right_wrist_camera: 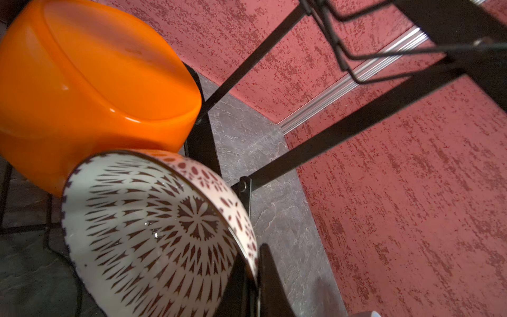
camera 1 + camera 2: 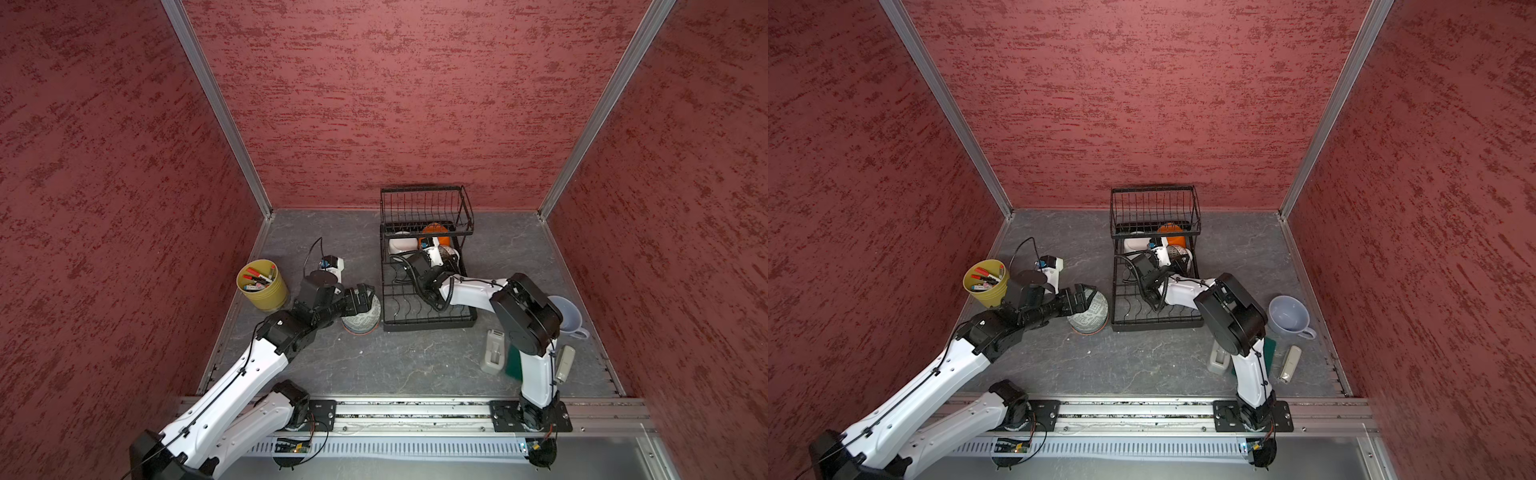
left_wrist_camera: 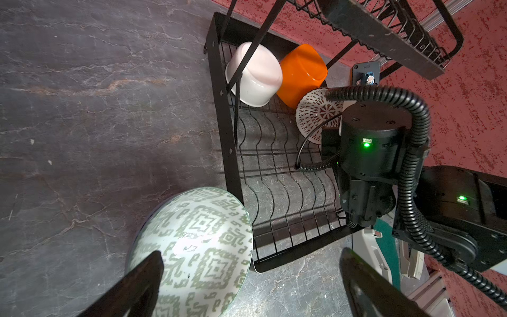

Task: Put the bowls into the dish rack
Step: 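Lower the red-and-white bowl upright against the orange bowl with the right gripper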

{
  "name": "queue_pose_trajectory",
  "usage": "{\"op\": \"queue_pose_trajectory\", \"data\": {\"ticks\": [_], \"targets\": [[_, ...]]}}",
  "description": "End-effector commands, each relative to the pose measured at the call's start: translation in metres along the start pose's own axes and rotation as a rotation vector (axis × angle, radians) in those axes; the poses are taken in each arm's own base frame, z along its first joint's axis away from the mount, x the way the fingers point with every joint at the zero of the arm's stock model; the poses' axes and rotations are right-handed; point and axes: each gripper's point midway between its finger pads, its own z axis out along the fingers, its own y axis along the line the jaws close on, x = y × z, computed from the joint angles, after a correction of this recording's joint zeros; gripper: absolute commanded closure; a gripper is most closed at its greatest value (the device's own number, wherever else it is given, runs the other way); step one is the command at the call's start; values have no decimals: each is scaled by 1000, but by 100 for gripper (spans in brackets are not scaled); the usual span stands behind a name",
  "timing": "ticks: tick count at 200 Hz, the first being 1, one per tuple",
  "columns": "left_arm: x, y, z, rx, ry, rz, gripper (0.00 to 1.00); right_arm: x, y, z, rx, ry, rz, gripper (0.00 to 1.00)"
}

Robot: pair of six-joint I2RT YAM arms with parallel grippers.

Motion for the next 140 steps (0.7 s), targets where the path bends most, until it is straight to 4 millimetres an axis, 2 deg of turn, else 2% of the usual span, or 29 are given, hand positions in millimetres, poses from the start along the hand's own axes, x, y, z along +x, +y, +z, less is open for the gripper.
{"op": "queue_pose_trajectory", "data": {"ticks": [1, 60, 140], "targets": [[4, 5, 3, -8, 9, 9, 0, 13, 6, -1, 6, 27, -38, 100], [6, 8, 4, -16, 14, 6, 0, 17, 22, -9, -11, 35, -65, 100], [7, 8, 6, -13, 18, 0, 1, 14, 28, -15, -14, 44, -79, 100]]}}
